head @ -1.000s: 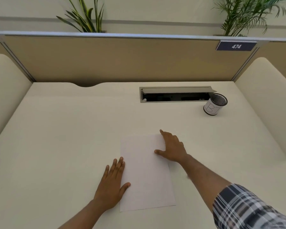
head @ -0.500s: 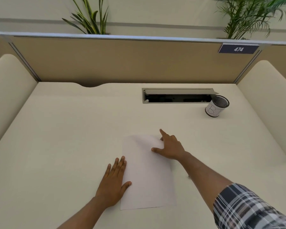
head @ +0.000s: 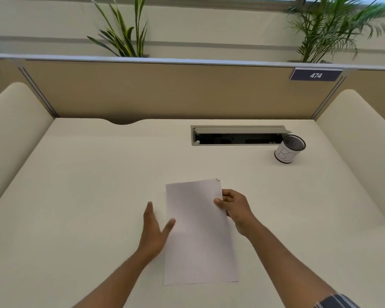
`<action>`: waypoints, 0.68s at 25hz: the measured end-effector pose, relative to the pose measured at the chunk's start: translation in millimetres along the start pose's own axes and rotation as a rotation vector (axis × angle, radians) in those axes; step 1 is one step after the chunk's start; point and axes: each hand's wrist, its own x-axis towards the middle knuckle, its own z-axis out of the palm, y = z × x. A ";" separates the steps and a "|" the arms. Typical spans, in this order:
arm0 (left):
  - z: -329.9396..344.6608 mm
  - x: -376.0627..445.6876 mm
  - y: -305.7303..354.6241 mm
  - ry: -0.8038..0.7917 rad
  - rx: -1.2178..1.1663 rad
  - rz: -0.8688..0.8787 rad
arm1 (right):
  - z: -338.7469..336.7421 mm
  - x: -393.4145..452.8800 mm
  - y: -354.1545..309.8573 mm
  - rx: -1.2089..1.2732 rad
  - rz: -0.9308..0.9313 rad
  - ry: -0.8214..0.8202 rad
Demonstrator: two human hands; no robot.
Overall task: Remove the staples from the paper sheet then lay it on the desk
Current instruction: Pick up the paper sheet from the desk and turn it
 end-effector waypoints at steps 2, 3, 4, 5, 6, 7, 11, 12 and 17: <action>-8.2 15.4 26.9 -0.066 -0.408 -0.164 | -3.1 -12.5 -2.3 0.041 -0.036 -0.052; -12.2 20.7 31.8 -0.098 -0.489 -0.189 | -6.0 -17.7 -3.0 0.073 -0.048 -0.064; -15.4 22.6 34.2 -0.119 -0.508 -0.179 | -8.7 -22.8 -4.8 0.106 -0.063 -0.070; -17.8 21.8 36.1 -0.126 -0.507 -0.158 | -11.9 -26.3 -6.5 0.120 -0.086 -0.068; -18.8 18.5 37.5 -0.120 -0.502 -0.133 | -14.2 -29.2 -9.5 0.117 -0.106 -0.060; -18.9 14.9 37.6 -0.111 -0.495 -0.110 | -16.7 -29.3 -11.6 0.098 -0.128 -0.045; -22.4 7.1 46.1 -0.072 -0.346 0.052 | -19.2 -26.3 -30.9 -0.039 -0.284 0.065; -23.3 7.5 48.2 -0.055 -0.298 0.082 | -20.4 -26.0 -37.1 -0.070 -0.326 0.099; -30.2 6.4 60.3 0.027 -0.232 0.107 | -25.2 -23.2 -50.4 -0.148 -0.447 0.157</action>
